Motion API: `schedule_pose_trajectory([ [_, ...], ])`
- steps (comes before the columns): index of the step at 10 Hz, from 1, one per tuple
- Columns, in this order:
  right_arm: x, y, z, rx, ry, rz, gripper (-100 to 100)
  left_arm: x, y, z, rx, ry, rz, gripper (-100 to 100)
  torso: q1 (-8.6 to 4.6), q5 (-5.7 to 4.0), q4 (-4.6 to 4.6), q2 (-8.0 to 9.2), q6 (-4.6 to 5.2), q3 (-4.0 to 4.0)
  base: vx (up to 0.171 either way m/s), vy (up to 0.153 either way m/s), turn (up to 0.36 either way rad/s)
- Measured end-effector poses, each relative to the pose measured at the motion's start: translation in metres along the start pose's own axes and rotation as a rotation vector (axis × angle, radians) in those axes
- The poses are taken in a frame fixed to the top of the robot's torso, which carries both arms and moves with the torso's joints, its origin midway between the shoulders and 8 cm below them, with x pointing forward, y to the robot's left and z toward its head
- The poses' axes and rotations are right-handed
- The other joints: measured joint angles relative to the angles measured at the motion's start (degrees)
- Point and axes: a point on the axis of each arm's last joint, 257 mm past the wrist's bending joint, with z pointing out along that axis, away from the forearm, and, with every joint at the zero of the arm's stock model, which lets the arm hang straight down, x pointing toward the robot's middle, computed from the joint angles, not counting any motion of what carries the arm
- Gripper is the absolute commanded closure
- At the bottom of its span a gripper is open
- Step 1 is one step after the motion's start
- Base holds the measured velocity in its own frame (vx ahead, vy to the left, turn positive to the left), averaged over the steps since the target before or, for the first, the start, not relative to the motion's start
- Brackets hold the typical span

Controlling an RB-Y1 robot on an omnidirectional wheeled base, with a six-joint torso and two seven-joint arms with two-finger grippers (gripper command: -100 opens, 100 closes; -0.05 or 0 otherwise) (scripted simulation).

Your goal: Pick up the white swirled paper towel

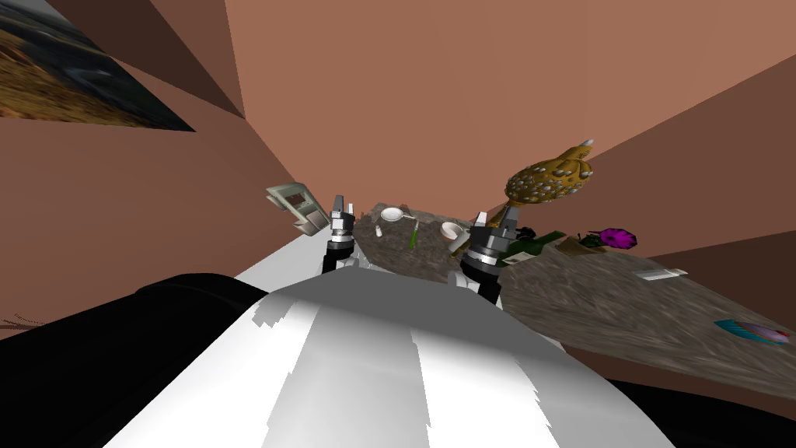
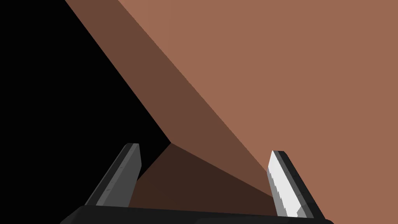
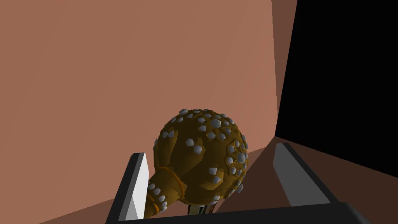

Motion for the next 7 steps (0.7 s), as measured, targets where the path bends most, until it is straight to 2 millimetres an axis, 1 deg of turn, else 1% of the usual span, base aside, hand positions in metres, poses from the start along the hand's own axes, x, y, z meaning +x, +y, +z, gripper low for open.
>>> schedule_pose_trajectory([
  [1,0.001,-0.002,-0.001,0.005,0.022,-0.017,-100,0.0,0.0,0.0,0.0,0.0,0.0,0,0.01,0.0,0.01,0.04,0.0,0.02,-0.024,0.017,-0.015],
  [3,0.007,-0.012,-0.003,0.024,0.077,-0.075,-100,0.0,0.0,0.0,0.0,0.0,0.0,0,0.08,0.01,0.03,0.12,0.0,0.07,-0.04,0.032,-0.014],
  [6,0.006,-0.036,-0.007,0.064,0.151,-0.204,-100,0.0,0.0,0.0,0.0,0.0,0.0,0,0.21,0.04,0.05,0.23,0.0,0.13,-0.062,0.06,-0.015],
  [7,0.003,-0.046,-0.011,0.082,0.171,-0.256,-100,0.0,0.0,0.0,0.0,0.0,0.0,0,0.23,0.05,0.06,0.26,0.0,0.15,-0.08,0.075,-0.023],
])
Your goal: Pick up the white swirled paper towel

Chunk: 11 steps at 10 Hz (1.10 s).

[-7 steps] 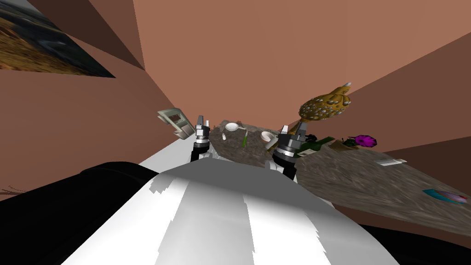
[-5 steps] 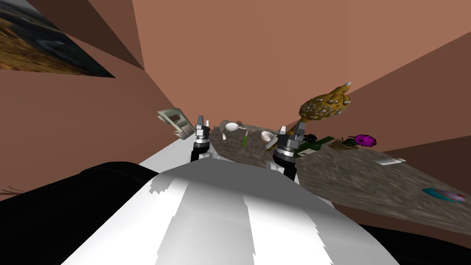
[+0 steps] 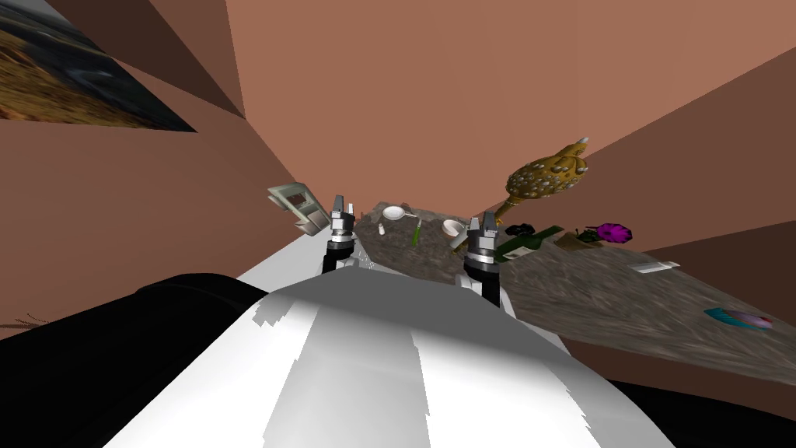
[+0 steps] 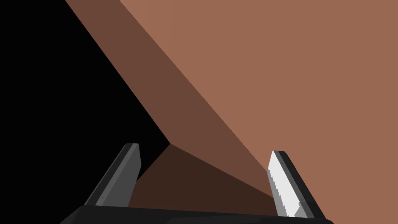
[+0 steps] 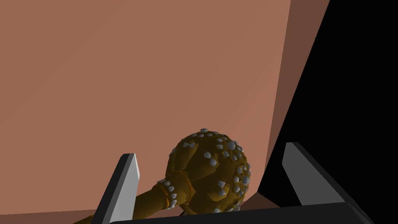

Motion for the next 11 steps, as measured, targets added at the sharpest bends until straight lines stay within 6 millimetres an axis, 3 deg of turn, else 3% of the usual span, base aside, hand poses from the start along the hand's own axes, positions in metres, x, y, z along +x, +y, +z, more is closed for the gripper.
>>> schedule_pose_trajectory([
  [11,-0.034,-0.111,-0.025,0.212,0.115,-0.547,-100,0.0,0.0,0.0,0.0,0.0,0.0,0,0.03,0.02,0.0,-0.06,-0.01,-0.03,-0.063,0.077,-0.019],
])
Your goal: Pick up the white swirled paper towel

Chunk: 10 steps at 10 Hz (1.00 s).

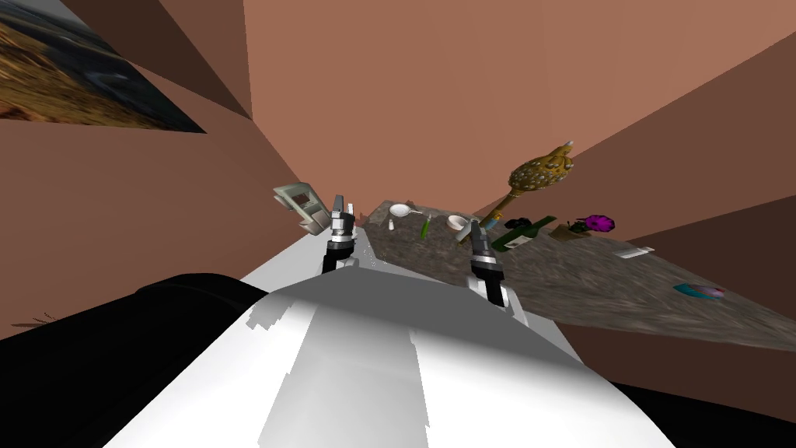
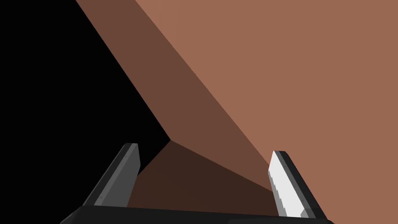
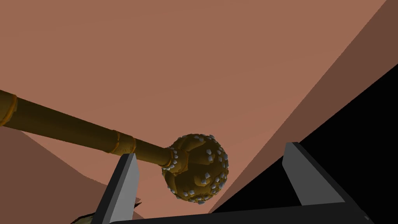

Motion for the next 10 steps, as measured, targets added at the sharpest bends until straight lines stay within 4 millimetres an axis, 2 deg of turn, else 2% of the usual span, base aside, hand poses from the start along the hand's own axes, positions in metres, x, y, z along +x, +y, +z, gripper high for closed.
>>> schedule_pose_trajectory([
  [5,0.001,-0.058,-0.007,0.112,0.042,-0.249,-100,0.0,0.0,0.0,0.0,0.0,0.0,0,0.01,0.0,-0.03,-0.11,0.01,-0.07,-0.025,0.072,-0.024],
  [9,0.0,-0.097,-0.007,0.181,0.07,-0.399,-100,0.0,0.0,0.0,0.0,0.0,0.0,0,-0.07,-0.02,-0.05,-0.19,0.0,-0.12,-0.004,0.062,-0.024],
  [10,-0.002,-0.112,-0.007,0.209,0.081,-0.455,-100,0.0,0.0,0.0,0.0,0.0,0.0,0,0.0,0.0,-0.06,-0.26,0.0,-0.15,0.027,0.095,-0.04],
])
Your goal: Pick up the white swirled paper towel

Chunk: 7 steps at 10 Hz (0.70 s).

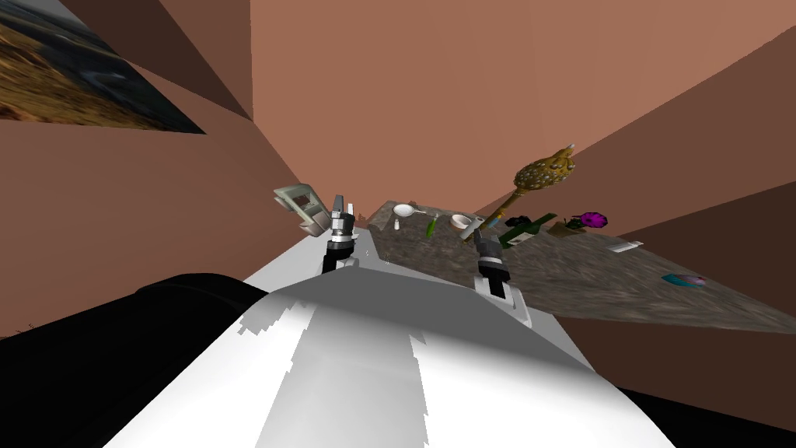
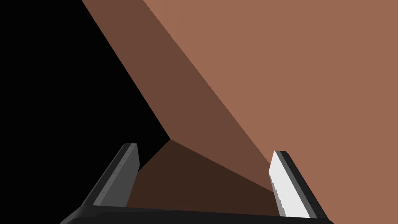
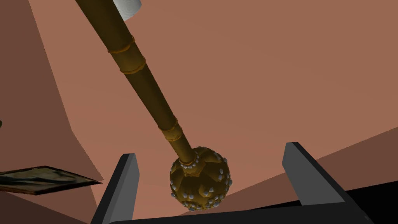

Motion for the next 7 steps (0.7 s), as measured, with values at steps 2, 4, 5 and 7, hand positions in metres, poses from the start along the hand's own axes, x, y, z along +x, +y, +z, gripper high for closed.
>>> schedule_pose_trajectory([
  [2,0.006,-0.021,0.003,0.047,0.021,-0.09,-100,0.0,0.0,0.0,0.0,0.0,0.0,0,0.01,0.01,-0.01,-0.03,-0.01,-0.02,0.02,0.063,-0.015],
  [4,0.009,-0.044,0.006,0.095,0.041,-0.182,-100,0.0,0.0,0.0,0.0,0.0,0.0,0,-0.03,0.0,-0.02,-0.1,0.0,-0.06,0.041,0.069,-0.047],
  [5,0.012,-0.054,0.008,0.124,0.054,-0.231,-100,0.0,0.0,0.0,0.0,0.0,0.0,0,-0.01,0.0,-0.03,-0.13,0.0,-0.08,0.042,0.052,-0.011],
  [7,0.016,-0.07,0.011,0.159,0.073,-0.293,-100,0.0,0.0,0.0,0.0,0.0,0.0,0,-0.08,-0.01,-0.04,-0.16,0.0,-0.1,0.06,0.059,-0.03],
])
